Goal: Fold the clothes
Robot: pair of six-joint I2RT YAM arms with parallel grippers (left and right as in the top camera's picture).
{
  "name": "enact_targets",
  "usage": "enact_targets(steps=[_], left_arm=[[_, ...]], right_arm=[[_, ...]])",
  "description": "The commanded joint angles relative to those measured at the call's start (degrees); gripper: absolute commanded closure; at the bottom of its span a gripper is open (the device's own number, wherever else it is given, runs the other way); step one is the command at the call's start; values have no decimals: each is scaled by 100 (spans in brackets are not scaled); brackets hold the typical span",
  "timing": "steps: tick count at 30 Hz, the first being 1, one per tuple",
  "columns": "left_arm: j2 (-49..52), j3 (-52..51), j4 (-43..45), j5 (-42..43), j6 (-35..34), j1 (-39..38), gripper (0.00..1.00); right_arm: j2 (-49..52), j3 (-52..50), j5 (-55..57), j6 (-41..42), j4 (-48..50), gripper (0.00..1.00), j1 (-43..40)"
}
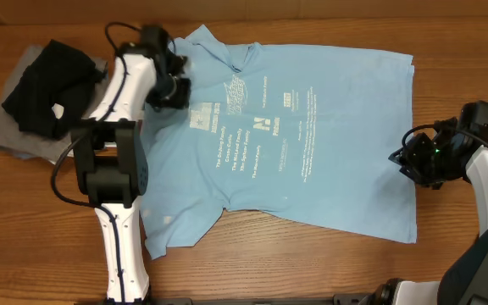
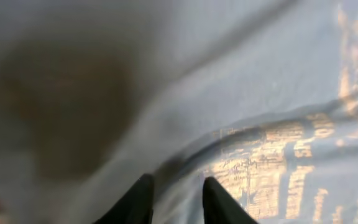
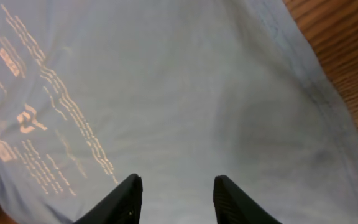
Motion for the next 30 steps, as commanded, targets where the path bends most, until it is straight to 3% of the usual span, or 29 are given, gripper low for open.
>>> enact_targets(steps=[1,2,5,9,13,22,26,30], left_arm=[[-31,1392,-682,50,-26,72,65],[-35,1766,-966,50,-26,87,64],[-94,3073,-1932,52,13,116,63],[-164,4247,-2741,57,13,116,60],[-278,5184,-3458,33,-4,111,58],[-1062,5095,-3458,74,-157,111,51],[-1681,4367,-3458,-103,-157,111,48],[-2050,3265,-3458,-96,-160,111,49]], right_arm=[[-39,-57,874,369,24,67,-7],[-35,-146,1040,531,44,75,-7],[37,-667,966,780,317,85,-7],[61,-1381,914,1156,708,88,-2],[61,-2159,1882,2417,1064,88,-57],[59,-2114,2212,2426,1005,89,-846],[11,-1512,1202,1021,826,82,-1021],[-328,-979,629,570,435,75,-984]])
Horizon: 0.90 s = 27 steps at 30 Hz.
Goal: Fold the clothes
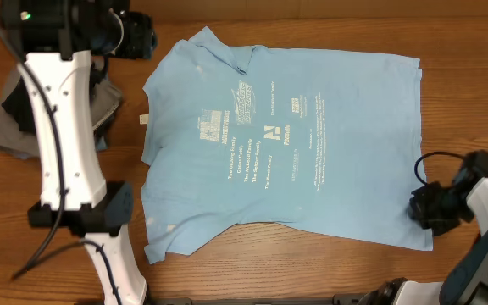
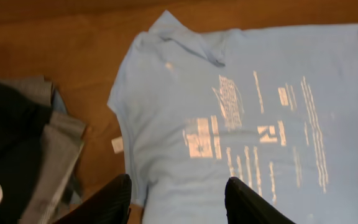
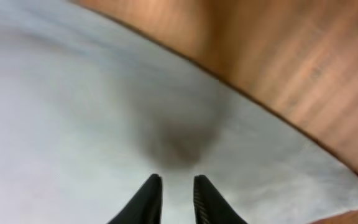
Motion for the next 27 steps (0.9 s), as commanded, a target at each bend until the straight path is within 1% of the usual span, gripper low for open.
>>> enact_targets(steps=[1,5,7,11,15,17,19,21,22,25,27], left_arm=[[-385,-1091,-22,-52,-74,-11,49],[-590,-2433,-22,-52,-212,-7,53],[-625,-3029,-24,0,-238,-4,55],[-647,-4044,-24,308,-247,-7,60],[-748,-4859,-24,396,-177,-24,62],[-796,-5158,-24,273,-210,-24,60],[-796,-5423,-17,-37,-389,-22,60],[-793,-5761,166,-363,-640,26,59],[-793,-5958,330,-385,-678,42,61],[-793,-6658,1049,-219,-743,61,78],[-791,-7132,1436,-201,-748,63,85]], right_arm=[[-426,664,-704,-758,-254,74,31],[-874,1073,-1325,-1025,-573,63,31],[-1080,1187,-1445,-1067,-719,60,31],[-1342,1196,-1510,-1075,-866,58,31],[-1384,1196,-1779,-1215,-1023,58,31],[-1384,1193,-1864,-1220,-1078,57,37],[-1384,1193,-1864,-1220,-1115,56,37],[-1384,1193,-1864,-1235,-1119,55,37],[-1384,1193,-1858,-1259,-1119,55,37],[-1377,1193,-1847,-1305,-1108,54,37],[-1370,1189,-1843,-1327,-1110,53,37]])
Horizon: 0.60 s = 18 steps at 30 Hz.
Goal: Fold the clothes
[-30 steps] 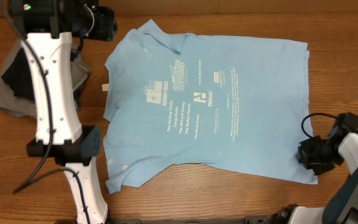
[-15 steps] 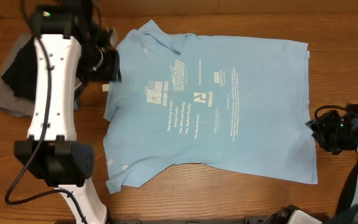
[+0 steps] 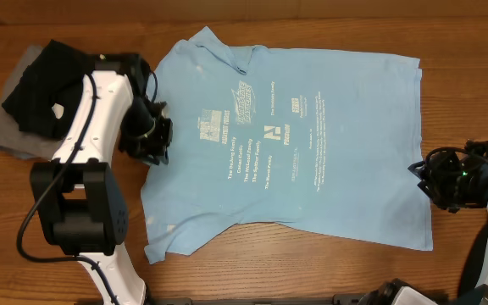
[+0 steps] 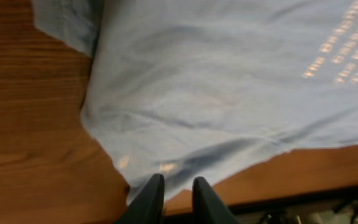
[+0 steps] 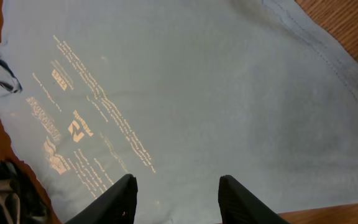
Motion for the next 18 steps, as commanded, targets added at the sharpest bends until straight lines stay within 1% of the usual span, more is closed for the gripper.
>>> enact_targets(steps=[1,2,6,10,14,18], left_arm=[[-166,-826,446,-42,-175,57,86],[-166,-1141,645,-42,-175,57,86],[-166,-1862,1130,-85,-313,149,85],[-166,-2490,1926,-435,-809,376,87],[-164,-2774,2555,-439,-881,734,88],[-164,-2771,2752,-636,-828,1141,90]], right_arm=[[-52,92,-72,-120,7,53,26],[-50,92,-72,-120,2,53,26],[-48,90,-70,-122,11,53,26],[-37,90,-72,-120,61,53,26],[-37,90,-72,-120,74,53,26],[-37,90,-72,-120,63,52,26]])
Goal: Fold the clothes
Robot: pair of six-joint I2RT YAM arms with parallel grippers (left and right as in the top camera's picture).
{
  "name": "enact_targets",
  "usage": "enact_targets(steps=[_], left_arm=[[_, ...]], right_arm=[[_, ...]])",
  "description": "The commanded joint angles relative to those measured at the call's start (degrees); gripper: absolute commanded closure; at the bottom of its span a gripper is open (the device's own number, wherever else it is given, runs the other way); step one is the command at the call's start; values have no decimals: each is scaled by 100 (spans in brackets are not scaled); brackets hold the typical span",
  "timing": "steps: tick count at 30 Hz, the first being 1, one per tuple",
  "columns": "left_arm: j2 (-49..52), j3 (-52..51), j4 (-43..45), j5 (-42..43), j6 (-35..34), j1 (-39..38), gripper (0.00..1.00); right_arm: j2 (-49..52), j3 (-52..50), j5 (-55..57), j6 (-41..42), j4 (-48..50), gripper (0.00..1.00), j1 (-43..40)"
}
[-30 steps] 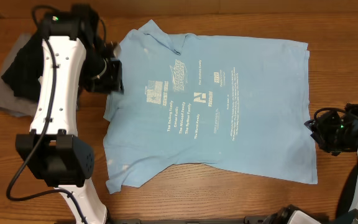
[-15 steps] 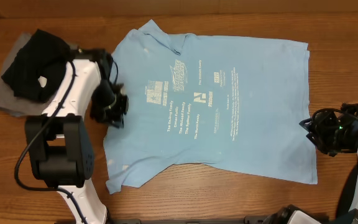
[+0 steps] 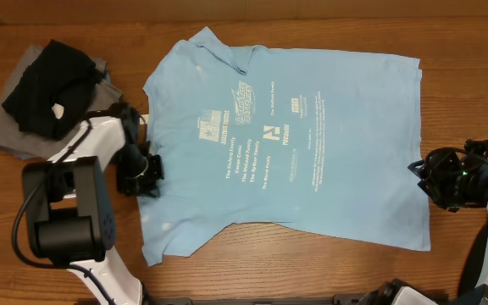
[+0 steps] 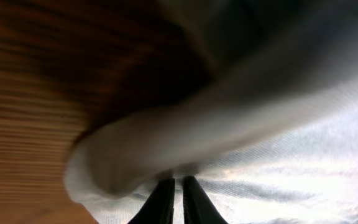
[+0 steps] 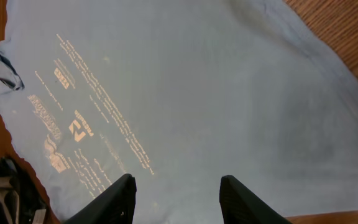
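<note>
A light blue T-shirt point(image 3: 282, 135) with pale print lies spread flat on the wooden table point(image 3: 312, 271), its collar at the far left. My left gripper point(image 3: 145, 174) is low at the shirt's left side edge. In the left wrist view, that gripper point(image 4: 178, 180) has its fingers pressed together on the fabric, and the hem curls up just ahead of them. My right gripper point(image 3: 429, 182) hovers at the shirt's right hem. Seen from the right wrist, it point(image 5: 182, 186) stands open above the cloth with nothing between its fingers.
A heap of black and grey clothes point(image 3: 45, 93) lies at the far left of the table, just behind my left arm. Bare wood borders the shirt along the front edge and on the right.
My left gripper has moved from the sleeve edge nearer along the shirt's left side and down to the cloth, and it is now shut on the edge. The right gripper has stayed put, open.
At first my left gripper was on the shirt near the shoulder, the right at the right hem. Then the left was raised, open, at the far left and the right was almost shut by the near right corner. Later both returned to the shirt's sides.
</note>
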Motion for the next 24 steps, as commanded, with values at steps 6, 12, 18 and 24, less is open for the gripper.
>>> enact_targets(steps=[6,12,18,24], left_arm=[[94,90,358,-444,105,769,91],[90,841,-249,-50,546,793,78],[48,2002,-1381,330,1082,754,82],[-697,2809,-2179,334,1126,708,80]], right_arm=[[-37,90,-31,-61,-4,52,26],[-37,90,28,-72,2,49,26],[-37,90,225,-85,9,48,24],[-68,92,199,-85,-17,48,17]])
